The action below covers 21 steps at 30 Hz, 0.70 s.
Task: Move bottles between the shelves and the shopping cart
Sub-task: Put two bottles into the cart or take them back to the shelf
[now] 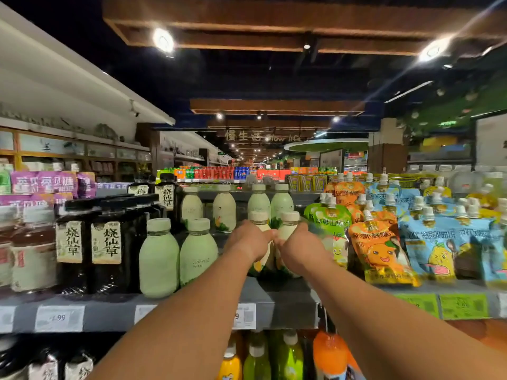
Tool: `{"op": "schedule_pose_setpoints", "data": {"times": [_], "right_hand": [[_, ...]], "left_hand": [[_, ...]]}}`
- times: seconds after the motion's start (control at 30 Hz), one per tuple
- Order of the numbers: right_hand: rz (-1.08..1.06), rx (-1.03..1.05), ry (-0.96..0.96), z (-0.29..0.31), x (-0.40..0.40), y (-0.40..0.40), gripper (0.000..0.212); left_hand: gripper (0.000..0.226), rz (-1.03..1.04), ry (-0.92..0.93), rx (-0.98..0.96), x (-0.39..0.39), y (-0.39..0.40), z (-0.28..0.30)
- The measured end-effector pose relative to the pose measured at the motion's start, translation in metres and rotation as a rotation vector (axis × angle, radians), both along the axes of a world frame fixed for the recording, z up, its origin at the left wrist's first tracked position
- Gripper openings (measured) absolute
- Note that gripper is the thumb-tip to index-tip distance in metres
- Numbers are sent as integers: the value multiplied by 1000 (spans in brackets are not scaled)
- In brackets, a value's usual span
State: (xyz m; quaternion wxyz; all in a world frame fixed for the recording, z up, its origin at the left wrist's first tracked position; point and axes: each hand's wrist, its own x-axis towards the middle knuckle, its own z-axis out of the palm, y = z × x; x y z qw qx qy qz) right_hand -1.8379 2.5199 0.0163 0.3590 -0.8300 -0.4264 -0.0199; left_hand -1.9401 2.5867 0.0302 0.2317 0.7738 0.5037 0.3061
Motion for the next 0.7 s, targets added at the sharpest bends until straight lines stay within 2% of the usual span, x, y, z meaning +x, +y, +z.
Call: {"op": "schedule_pose_setpoints", "data": {"times": [0.33,0.43,0.53,0.7], "right_hand": [[-41,55,-5,-11,5,6,66],[-26,79,22,-18,-3,5,77],[-9,122,42,-24,-10,-2,78],[-63,105,-28,-16,-25,-33,77]], "left_hand": [[71,25,-35,16,1,2,-8],[74,45,-86,-51,-1,-4,-10],[77,14,-124,-131,-2,-16,-16],[74,-20,-107,-76,-19,-50,-10]]}}
